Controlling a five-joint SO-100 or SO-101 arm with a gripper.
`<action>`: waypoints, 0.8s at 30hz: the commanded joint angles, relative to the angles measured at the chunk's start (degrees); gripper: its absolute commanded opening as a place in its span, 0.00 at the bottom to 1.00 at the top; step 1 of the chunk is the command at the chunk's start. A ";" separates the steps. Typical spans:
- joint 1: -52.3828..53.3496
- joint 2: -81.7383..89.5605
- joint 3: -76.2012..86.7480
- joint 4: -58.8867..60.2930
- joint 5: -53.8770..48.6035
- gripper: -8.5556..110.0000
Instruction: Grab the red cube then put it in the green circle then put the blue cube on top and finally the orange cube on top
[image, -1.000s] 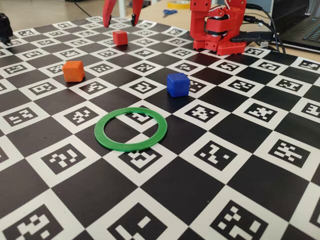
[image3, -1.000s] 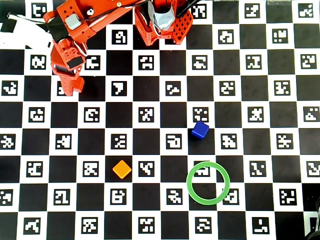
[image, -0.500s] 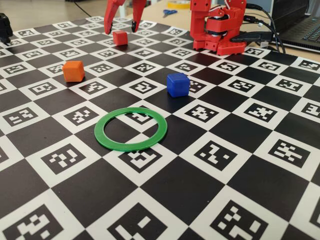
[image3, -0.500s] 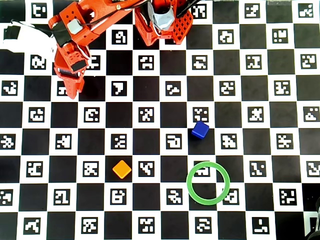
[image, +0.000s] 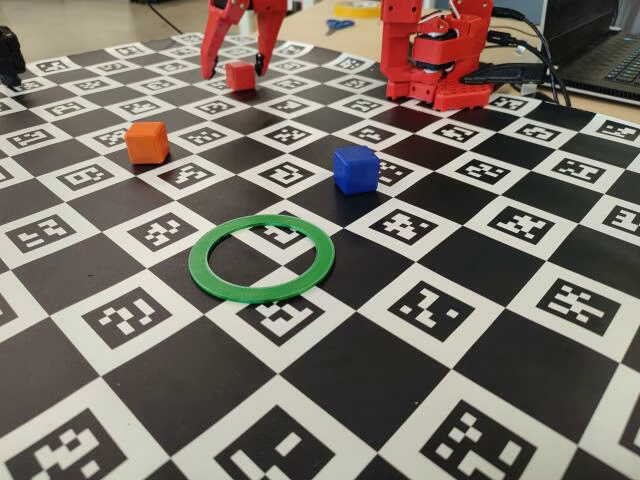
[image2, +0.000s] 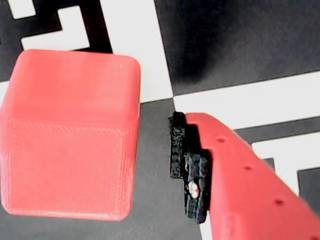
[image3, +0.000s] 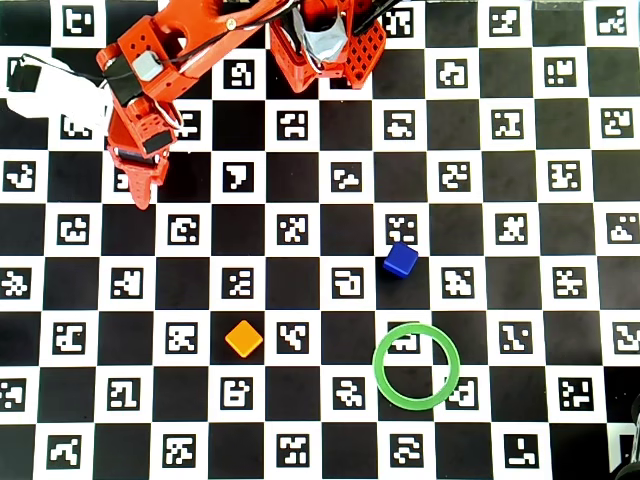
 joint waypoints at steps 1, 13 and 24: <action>-0.44 1.14 -0.70 -0.62 0.44 0.42; -0.79 0.88 -0.70 -0.79 1.05 0.35; -1.14 1.49 0.26 -1.32 0.70 0.23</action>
